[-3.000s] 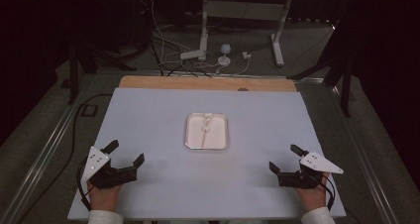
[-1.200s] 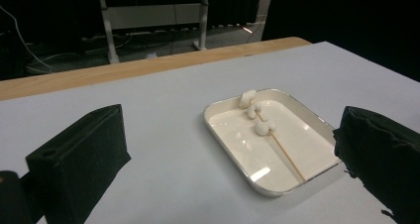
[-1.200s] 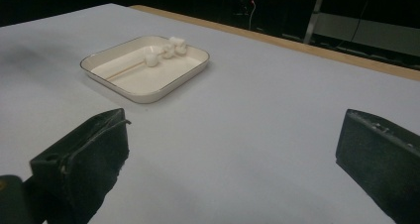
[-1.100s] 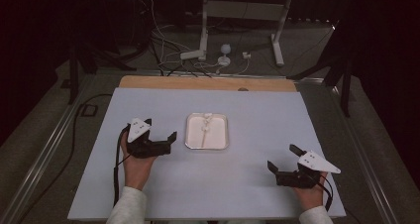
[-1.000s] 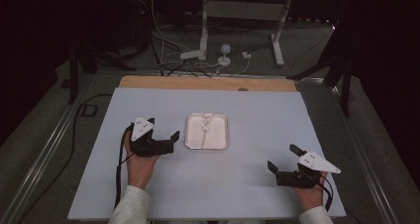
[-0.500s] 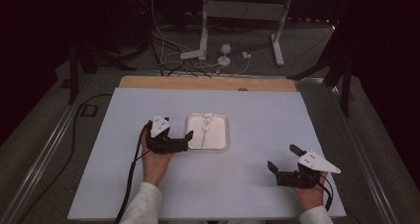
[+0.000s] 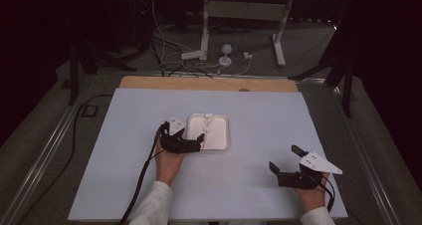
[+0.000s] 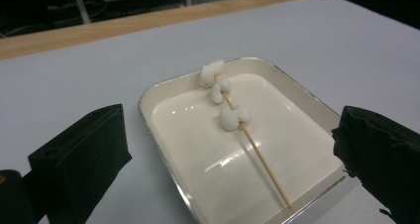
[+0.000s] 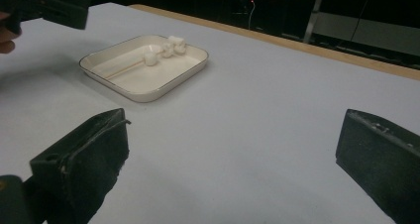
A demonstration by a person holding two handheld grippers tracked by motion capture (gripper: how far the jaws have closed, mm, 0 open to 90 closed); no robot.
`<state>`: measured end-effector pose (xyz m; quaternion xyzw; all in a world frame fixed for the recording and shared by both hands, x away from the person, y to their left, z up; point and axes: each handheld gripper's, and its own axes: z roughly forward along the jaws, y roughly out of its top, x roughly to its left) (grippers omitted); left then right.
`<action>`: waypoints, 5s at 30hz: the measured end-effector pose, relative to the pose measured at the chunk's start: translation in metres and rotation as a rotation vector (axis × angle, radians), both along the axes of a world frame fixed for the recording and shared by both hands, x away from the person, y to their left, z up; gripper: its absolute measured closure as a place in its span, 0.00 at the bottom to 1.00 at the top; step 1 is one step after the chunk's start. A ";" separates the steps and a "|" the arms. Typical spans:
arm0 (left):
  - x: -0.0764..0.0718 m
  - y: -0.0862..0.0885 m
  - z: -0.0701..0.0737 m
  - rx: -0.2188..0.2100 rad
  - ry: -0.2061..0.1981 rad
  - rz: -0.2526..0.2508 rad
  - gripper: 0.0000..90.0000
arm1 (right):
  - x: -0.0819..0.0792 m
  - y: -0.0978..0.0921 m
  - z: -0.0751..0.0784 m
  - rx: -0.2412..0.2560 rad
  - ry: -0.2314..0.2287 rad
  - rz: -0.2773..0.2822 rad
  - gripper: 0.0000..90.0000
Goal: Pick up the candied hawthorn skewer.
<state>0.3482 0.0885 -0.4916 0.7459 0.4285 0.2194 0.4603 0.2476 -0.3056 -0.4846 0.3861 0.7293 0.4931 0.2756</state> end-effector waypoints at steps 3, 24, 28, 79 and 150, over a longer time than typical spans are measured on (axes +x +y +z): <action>0.004 -0.006 -0.003 0.015 0.030 -0.009 0.04 | 0.000 0.000 0.000 -0.001 0.002 -0.002 0.00; 0.018 -0.042 -0.028 0.181 0.231 -0.017 0.92 | 0.001 -0.002 -0.001 -0.004 0.007 -0.006 0.00; 0.021 -0.037 -0.026 0.158 0.269 0.005 0.99 | 0.001 -0.002 -0.001 -0.003 0.006 -0.006 0.00; -0.001 0.005 0.001 0.057 0.312 -0.011 1.00 | 0.003 0.000 -0.003 0.006 0.020 -0.011 0.00; -0.052 0.051 0.026 -0.287 0.049 -0.288 1.00 | 0.095 0.134 0.084 0.199 0.174 0.303 0.26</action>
